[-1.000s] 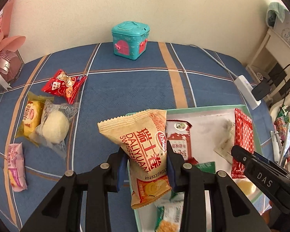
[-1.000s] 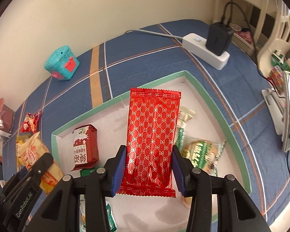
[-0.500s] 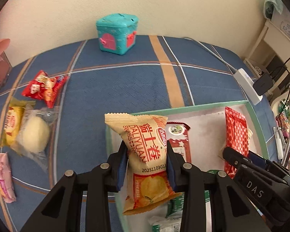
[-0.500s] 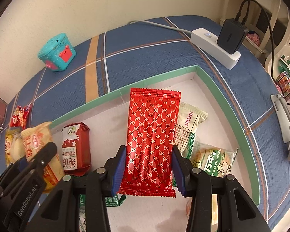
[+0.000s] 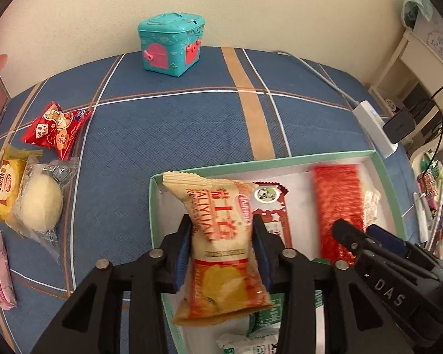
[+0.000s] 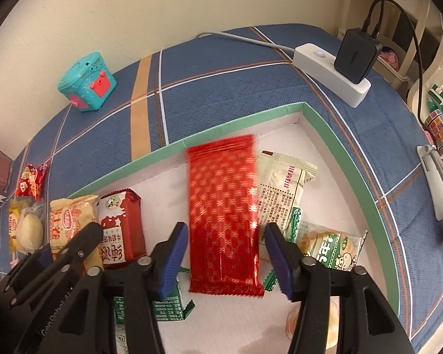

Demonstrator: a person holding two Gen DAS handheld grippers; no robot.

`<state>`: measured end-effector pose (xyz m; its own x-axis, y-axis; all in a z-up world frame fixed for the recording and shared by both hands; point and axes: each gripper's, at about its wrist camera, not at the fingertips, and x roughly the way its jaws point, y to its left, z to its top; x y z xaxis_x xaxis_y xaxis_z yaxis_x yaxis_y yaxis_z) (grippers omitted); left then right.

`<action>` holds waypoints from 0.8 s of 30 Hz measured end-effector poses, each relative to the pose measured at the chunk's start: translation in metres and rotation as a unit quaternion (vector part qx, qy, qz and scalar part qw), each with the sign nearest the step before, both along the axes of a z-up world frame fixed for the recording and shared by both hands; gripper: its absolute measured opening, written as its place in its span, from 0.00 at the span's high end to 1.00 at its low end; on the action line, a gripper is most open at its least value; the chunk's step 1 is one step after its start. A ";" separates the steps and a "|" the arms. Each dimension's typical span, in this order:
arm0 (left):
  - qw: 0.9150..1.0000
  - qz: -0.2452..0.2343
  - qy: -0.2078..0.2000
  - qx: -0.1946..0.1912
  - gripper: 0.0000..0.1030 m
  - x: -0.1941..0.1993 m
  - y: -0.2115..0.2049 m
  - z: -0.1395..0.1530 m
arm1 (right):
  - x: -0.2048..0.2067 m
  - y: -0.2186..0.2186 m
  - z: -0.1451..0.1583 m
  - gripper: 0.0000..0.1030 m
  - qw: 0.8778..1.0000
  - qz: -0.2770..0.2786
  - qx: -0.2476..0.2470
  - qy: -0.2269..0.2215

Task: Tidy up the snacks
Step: 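Carry red packet into the tray with right tool while left tool carries swiss roll pack, then open right tool on red packet while left tool releases swiss roll pack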

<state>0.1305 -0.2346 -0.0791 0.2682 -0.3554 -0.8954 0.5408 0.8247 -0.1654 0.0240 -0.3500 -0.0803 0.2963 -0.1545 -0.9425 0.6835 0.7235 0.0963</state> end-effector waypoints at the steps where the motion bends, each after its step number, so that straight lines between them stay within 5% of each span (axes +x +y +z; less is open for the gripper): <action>1: 1.000 0.001 0.007 -0.006 0.47 0.002 0.000 0.002 | 0.000 0.001 0.000 0.39 1.000 0.002 0.000 -0.001; 8: 0.999 0.010 0.026 -0.025 0.41 0.005 0.009 0.023 | -0.001 -0.002 0.007 0.33 1.000 -0.010 -0.008 0.013; 16: 1.000 0.014 0.010 -0.024 0.41 0.001 0.021 0.060 | -0.011 0.000 0.047 0.33 0.999 -0.011 -0.032 0.000; 24: 0.999 0.032 0.003 -0.019 0.41 0.005 0.037 0.067 | -0.008 0.016 0.077 0.33 0.998 0.016 -0.057 -0.019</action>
